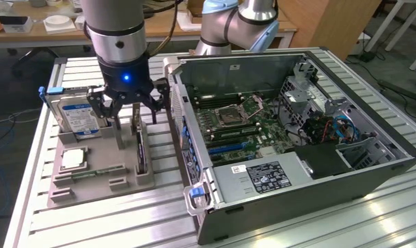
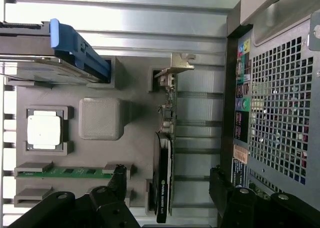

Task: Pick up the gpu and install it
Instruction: 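Pick up the gpu and move the gpu toward the slot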

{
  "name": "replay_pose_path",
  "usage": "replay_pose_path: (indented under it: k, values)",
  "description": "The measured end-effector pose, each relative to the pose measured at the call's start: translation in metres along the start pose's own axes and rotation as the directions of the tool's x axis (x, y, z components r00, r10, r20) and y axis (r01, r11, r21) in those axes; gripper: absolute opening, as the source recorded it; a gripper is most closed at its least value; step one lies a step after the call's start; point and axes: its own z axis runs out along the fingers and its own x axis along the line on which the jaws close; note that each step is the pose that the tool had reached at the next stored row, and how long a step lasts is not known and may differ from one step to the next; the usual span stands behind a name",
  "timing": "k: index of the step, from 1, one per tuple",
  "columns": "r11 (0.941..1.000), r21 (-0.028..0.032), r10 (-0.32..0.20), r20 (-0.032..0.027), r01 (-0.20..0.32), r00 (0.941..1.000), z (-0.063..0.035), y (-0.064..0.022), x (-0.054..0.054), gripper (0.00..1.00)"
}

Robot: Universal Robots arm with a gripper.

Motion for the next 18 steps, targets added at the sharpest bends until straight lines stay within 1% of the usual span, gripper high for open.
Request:
replay_pose_path:
  k: [4, 18]
  values:
    - [1.0000, 0.0001, 0.000, 0.0001, 0.000, 1.0000, 0.0053, -0.0025, 0.000, 0.76]
    - [1.0000, 0.0002, 0.000, 0.0000, 0.000, 1.0000, 0.0291, -0.0036, 0.000, 0.76]
